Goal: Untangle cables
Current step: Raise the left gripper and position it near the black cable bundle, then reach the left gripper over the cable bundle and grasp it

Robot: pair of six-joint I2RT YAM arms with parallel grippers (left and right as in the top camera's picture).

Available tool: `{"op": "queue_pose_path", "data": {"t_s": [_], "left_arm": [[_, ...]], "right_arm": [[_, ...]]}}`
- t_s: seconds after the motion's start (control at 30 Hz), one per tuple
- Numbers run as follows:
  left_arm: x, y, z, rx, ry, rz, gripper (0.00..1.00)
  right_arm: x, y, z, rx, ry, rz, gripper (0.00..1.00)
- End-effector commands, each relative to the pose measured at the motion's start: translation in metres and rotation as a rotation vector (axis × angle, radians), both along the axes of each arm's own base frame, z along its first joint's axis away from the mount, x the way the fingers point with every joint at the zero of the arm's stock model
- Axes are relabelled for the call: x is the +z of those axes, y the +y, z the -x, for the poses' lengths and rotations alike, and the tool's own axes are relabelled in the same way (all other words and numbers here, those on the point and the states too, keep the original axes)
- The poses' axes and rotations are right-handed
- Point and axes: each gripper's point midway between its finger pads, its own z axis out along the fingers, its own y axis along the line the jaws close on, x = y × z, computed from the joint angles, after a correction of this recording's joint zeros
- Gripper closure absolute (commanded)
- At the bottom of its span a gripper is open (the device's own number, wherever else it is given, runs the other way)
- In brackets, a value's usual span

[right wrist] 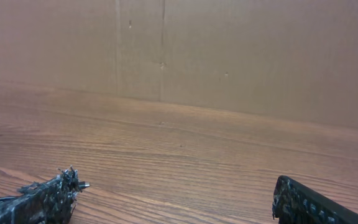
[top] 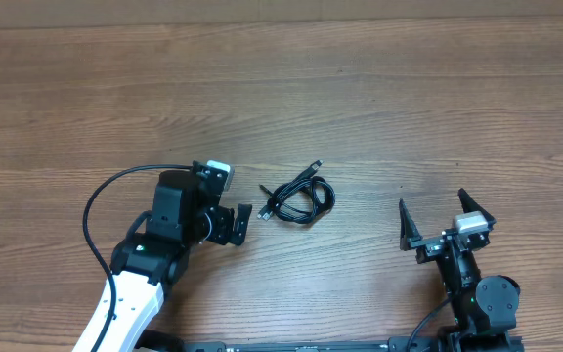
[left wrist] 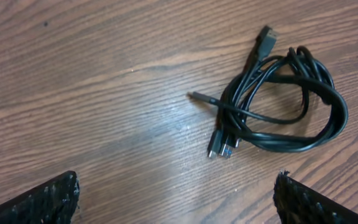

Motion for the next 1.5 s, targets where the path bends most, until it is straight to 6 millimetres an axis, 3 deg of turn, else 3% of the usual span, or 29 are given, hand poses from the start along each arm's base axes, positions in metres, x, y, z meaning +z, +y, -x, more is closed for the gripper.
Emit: {"op": "queue_pose_path", "data": {"t_s": [0.0,0.5,0.77,0.9,1.07,1.3,1.47], "left_arm": [[0.004,0.001,-0.002,-0.01,-0.006,-0.016,0.01],[-0.006,0.002,-0.001,-0.083,0.002,-0.084,0.0],[-0.015,-0.003,-0.016,-0.128,0.058,-0.119,0.0],[0.002,-0.012,-0.032,-0.208,0.026,-0.157,0.0],[0.015,-0.03,-0.029,-0.348,0.027,-0.171,0.0],[0.008,-0.054,-0.016,-0.378,0.102,-0.109,0.0],[0.004,-0.069,-0.007,-0.473,0.077,-0.182,0.0]], "right_arm": [[-0.002,-0.002,0.0,-0.011,-0.006,0.007,0.0],[-0.002,-0.002,0.0,-0.011,-0.006,0.007,0.0],[-0.002,-0.002,0.0,-0.011,-0.006,0.007,0.0],[-0.002,-0.002,0.0,-0.011,-0.006,0.007,0.0],[-0.002,-0.002,0.0,-0.011,-0.006,0.007,0.0],[-0.002,-0.002,0.0,-0.011,-0.006,0.007,0.0],[-0.002,-0.002,0.0,-0.011,-0.006,0.007,0.0]]}}
